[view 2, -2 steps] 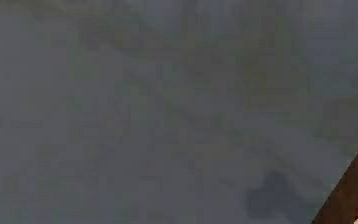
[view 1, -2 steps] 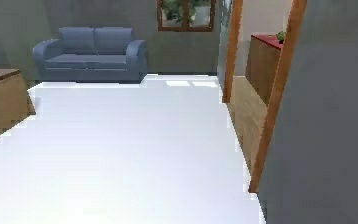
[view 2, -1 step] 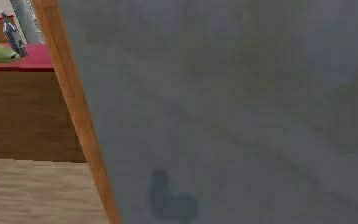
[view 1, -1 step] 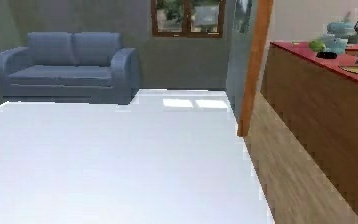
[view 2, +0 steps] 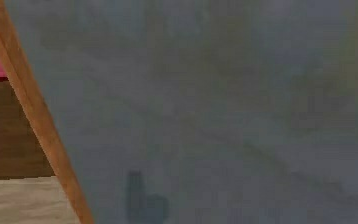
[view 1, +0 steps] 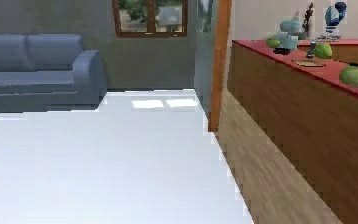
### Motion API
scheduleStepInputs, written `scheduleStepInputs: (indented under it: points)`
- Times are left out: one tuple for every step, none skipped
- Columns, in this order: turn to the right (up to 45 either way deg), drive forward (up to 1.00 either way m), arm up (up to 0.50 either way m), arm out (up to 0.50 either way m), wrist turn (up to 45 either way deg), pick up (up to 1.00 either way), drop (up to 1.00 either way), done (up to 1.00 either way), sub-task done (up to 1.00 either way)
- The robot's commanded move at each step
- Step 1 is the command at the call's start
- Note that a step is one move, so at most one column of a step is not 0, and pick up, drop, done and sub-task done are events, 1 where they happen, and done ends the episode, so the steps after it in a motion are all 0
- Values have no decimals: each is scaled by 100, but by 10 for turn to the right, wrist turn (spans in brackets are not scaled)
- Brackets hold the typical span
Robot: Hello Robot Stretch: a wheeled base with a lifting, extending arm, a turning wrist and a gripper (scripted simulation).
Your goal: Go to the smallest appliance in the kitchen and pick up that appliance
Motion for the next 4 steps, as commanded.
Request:
scheduleStepInputs:
  points:
    - [0, 40, 0, 0, 0, 0, 0, 0, 0]
    - [60, 0, 0, 0, 0, 0, 0, 0, 0]
    - [0, 15, 0, 0, 0, 0, 0, 0, 0]
    - [450, 0, 0, 0, 0, 0, 0, 0, 0]
